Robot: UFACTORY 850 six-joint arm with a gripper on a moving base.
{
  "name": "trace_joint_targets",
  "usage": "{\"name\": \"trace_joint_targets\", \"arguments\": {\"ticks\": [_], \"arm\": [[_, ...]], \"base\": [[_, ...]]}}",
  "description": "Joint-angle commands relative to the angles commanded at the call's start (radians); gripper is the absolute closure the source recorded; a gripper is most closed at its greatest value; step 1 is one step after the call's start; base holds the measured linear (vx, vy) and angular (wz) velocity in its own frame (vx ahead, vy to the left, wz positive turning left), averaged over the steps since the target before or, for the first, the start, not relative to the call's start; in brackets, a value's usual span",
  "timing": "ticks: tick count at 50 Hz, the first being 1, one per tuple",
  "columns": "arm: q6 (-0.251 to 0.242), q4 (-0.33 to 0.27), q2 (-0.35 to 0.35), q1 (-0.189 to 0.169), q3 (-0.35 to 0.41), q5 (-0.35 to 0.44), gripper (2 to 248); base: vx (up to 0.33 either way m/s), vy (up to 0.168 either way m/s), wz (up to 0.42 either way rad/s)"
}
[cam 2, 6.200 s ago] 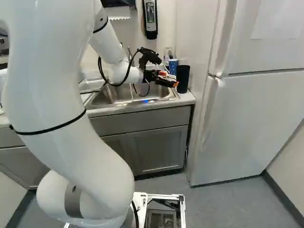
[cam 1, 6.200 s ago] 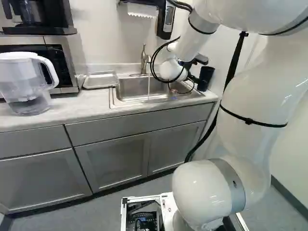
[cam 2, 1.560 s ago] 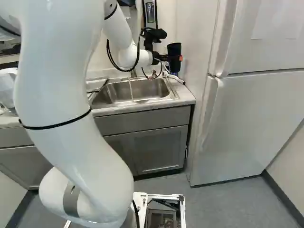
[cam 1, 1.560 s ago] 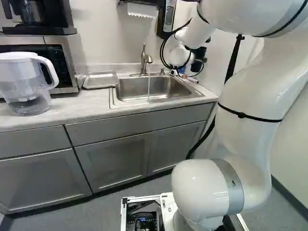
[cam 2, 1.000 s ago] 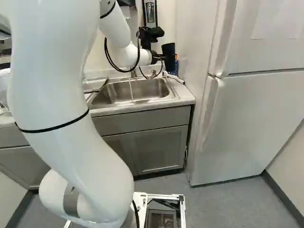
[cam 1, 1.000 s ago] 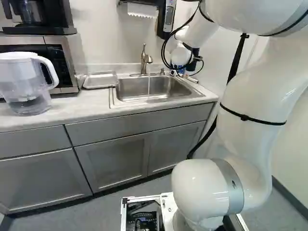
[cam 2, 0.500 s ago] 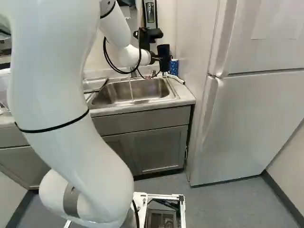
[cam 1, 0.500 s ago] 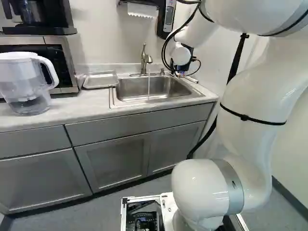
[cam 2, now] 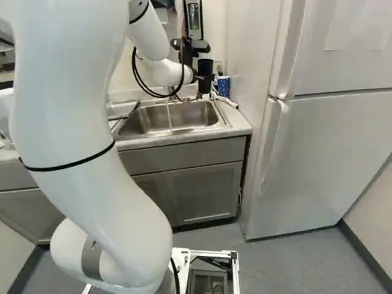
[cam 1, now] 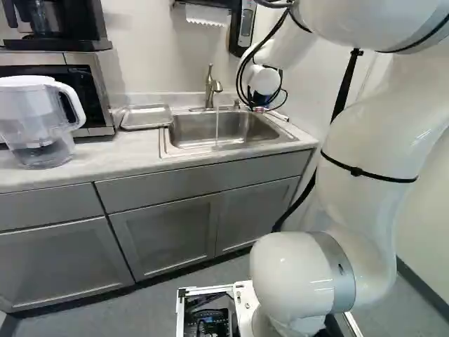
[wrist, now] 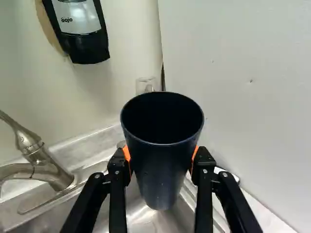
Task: Rinse the cup and place it in the tray
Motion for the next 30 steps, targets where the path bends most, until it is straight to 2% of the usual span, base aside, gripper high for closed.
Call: {"name": "trace_joint_targets", "arguments": {"ticks": [12, 24, 30], "arm": [[0.126, -0.096, 0.0, 0.0, 0.0, -0.041, 125], [0.252, -0.166, 0.0, 0.0, 0.0, -0.043, 125], [0.252, -0.202, 0.0, 0.0, 0.0, -0.043, 125]], "base": [[0.0, 0.0, 0.0], [0.0, 0.0, 0.0], [0.0, 0.0, 0.0]]}}
